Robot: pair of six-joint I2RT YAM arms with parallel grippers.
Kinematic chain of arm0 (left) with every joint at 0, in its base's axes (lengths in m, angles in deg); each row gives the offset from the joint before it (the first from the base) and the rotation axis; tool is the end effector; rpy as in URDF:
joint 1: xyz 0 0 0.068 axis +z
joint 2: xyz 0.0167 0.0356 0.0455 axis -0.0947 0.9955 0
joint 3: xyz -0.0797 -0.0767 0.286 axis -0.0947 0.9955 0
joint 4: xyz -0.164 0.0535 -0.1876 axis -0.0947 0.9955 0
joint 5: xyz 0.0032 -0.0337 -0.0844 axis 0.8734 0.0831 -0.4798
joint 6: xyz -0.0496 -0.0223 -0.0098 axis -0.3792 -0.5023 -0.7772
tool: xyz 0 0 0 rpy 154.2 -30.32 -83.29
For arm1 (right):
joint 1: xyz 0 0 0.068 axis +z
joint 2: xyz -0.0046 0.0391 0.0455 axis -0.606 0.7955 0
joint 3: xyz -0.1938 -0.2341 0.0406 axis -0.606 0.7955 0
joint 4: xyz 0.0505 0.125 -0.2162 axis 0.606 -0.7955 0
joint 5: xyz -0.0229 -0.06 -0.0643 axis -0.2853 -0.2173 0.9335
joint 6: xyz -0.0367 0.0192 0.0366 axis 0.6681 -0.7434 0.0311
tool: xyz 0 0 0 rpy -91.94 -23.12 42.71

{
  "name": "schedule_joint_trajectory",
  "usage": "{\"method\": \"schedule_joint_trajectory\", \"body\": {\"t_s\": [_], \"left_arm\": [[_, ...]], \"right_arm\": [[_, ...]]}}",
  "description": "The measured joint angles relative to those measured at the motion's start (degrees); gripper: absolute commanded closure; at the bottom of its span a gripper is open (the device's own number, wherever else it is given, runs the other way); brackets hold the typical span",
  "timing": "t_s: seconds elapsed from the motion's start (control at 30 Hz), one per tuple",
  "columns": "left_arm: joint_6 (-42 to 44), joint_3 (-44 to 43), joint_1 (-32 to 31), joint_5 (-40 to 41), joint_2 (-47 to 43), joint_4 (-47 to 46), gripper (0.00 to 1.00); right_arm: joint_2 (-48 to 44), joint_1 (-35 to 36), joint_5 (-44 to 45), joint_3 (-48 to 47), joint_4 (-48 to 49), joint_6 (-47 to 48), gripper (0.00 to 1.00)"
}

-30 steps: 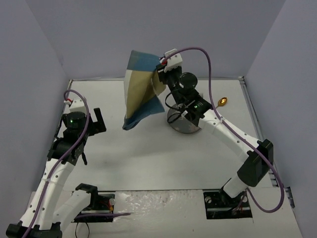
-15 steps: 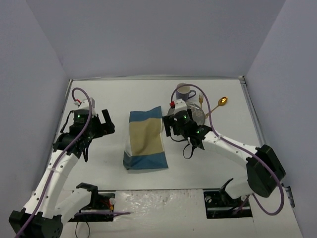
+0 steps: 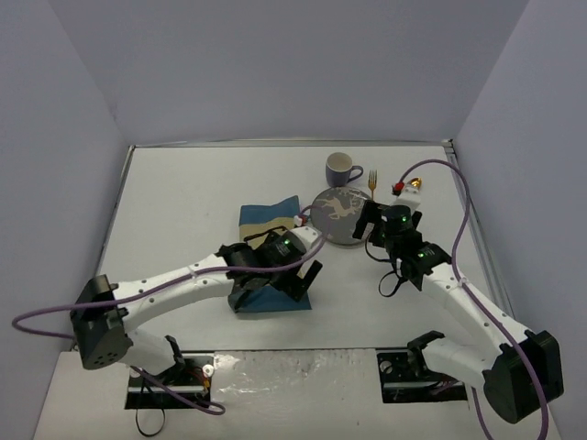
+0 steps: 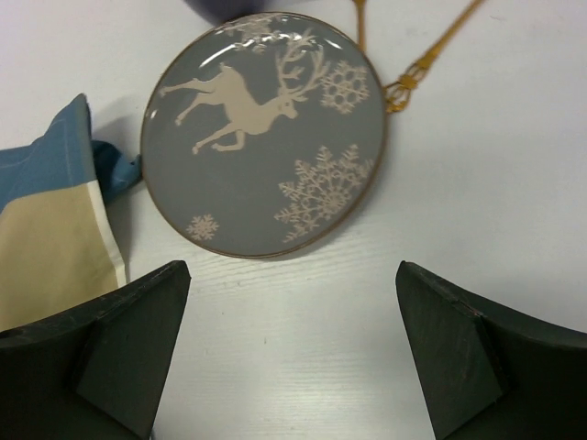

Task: Set the dinner table for one person

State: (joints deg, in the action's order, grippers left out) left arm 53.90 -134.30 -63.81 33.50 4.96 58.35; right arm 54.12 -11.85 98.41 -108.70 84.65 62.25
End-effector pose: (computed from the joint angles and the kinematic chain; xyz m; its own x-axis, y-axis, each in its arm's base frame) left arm 0.1494 -0.2355 0.3201 -0.6746 0.3519 -0.6489 0.5942 0.7804 -0.1946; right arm 0.2086 0.0897 0.3089 -0.3708 0.2884 -0.8828 -0.0679 0.9396 0.3355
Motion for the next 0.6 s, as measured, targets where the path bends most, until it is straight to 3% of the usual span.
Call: {"method": "schedule_joint_trajectory", "body": {"t_s": [0.27, 0.43, 0.6], "left_arm": [[7.2, -7.3, -9.6, 4.1, 17.0, 0.3, 0.12], [10.3, -7.4, -11.6, 4.3, 21.5, 2.0, 0.16], [11.9, -7.5, -12.1, 4.6, 23.8, 3.0, 0.26]], "right_arm": [[-10.1, -9.4, -1.6, 4.5, -5.4, -5.2, 0.06], [-12.5, -11.9, -2.7, 5.4, -7.1, -6.1, 0.06], [-12.9, -12.8, -3.7, 5.8, -7.5, -6.2, 0.06]]}}
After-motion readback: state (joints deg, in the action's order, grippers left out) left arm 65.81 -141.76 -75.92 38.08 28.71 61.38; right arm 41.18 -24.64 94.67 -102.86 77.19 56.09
